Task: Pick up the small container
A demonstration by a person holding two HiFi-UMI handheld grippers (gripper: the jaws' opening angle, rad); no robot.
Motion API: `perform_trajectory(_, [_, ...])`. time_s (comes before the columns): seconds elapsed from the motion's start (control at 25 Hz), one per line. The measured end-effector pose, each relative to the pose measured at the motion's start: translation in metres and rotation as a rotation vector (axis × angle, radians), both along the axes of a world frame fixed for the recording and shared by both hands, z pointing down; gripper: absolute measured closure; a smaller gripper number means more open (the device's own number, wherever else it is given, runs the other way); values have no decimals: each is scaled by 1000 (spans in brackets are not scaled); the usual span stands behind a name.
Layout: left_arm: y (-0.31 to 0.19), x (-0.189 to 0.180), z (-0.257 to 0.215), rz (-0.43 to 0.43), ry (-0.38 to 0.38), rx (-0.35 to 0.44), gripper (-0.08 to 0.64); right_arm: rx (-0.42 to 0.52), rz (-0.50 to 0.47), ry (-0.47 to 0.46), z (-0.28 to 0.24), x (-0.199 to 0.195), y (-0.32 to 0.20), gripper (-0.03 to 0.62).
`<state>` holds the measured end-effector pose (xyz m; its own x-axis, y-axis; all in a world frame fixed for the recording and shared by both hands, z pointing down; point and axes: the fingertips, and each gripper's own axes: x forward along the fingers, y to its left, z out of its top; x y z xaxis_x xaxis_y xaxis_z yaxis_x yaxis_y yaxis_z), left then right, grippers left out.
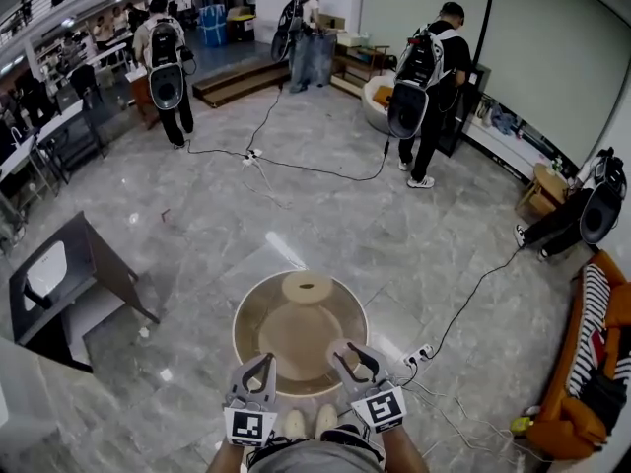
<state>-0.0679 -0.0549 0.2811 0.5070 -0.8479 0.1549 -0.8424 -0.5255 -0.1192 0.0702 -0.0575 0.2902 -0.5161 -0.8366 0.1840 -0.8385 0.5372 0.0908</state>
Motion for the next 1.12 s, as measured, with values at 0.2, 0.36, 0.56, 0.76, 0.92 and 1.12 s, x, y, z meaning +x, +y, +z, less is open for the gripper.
perform_trajectory(0.2, [7, -3, -4, -4, 5, -3, 543, -10, 21, 10, 0, 5, 12, 462])
perform_trajectory(0.36, [6, -3, -7, -5, 28, -12, 543, -1, 26, 10, -1, 4, 12, 462])
perform_trajectory(0.56, [4, -5, -1, 24, -46, 45, 543, -2, 20, 19, -3, 5, 11, 462])
perform_trajectory(0.76, [5, -6, 3, 16, -38, 26, 543, -8, 16, 17, 0, 2, 12, 462])
perform_trajectory(0.92, [5, -8, 6, 23, -48, 35, 543, -10, 14, 21, 2, 0, 12, 462])
perform_trajectory(1.12, [4, -6, 3, 5, -10, 2, 543, -11, 11, 24, 3, -2, 11, 462])
